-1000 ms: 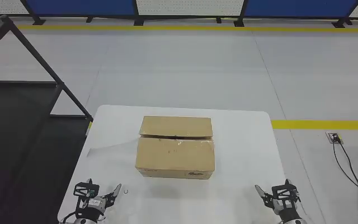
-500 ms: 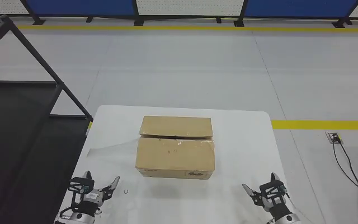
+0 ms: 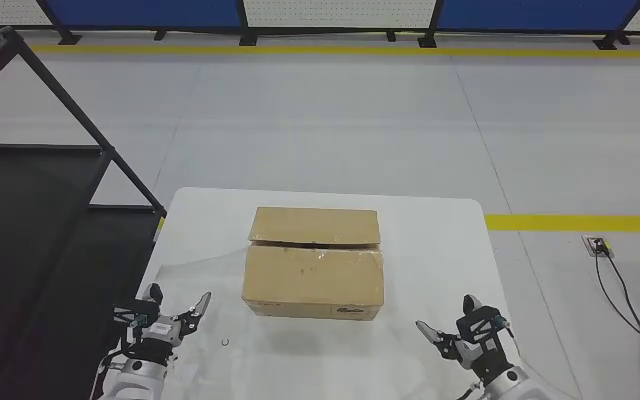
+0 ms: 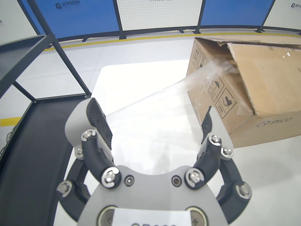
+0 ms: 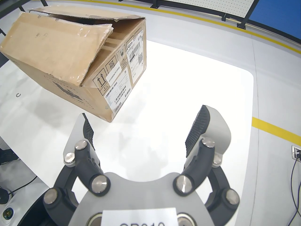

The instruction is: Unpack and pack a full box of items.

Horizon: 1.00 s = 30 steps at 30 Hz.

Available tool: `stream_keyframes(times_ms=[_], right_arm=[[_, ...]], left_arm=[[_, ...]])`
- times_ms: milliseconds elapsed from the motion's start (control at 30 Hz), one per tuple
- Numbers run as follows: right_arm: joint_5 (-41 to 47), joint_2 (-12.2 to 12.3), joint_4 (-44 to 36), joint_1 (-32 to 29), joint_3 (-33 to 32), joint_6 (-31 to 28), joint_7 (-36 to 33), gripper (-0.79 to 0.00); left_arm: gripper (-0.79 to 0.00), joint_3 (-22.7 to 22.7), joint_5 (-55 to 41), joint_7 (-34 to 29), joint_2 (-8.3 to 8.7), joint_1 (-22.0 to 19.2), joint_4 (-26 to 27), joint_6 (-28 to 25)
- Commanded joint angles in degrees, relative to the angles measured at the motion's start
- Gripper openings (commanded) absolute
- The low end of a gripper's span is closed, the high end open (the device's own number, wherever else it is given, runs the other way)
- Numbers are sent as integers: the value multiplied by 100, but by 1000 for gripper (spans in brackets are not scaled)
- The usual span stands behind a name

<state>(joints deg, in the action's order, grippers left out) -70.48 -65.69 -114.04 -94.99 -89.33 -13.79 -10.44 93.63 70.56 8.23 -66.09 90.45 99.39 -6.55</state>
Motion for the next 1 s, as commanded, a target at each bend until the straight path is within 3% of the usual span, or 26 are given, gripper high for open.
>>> stream_keyframes(times_ms=[0, 133, 267, 433, 533, 800, 967], right_arm=[[1, 0, -1, 0, 0, 0, -1, 0], [296, -10, 135, 179, 42, -101, -48, 0], [846, -13, 426, 693, 169, -599, -204, 0], [1959, -18, 1036, 1423, 302, -1335, -495, 0], [2006, -13, 1107, 1511, 294, -1369, -583, 0], [2084, -19, 1179, 1529, 367, -1430, -532, 0], [2480, -37, 1683, 1946, 578, -1780, -516, 0]], left_arm=[[0, 0, 0, 1, 0, 0, 0, 0], [0, -103, -44, -143, -15, -154, -35, 14], [0, -257, -112, -284, -36, -460, -161, -52], [0, -501, 59, -250, -69, -874, -550, 23], [0, -638, 166, -243, -91, -1074, -818, 94], [0, -652, 179, -259, -97, -1091, -862, 167], [0, -790, 415, -432, -98, -1143, -782, 3]])
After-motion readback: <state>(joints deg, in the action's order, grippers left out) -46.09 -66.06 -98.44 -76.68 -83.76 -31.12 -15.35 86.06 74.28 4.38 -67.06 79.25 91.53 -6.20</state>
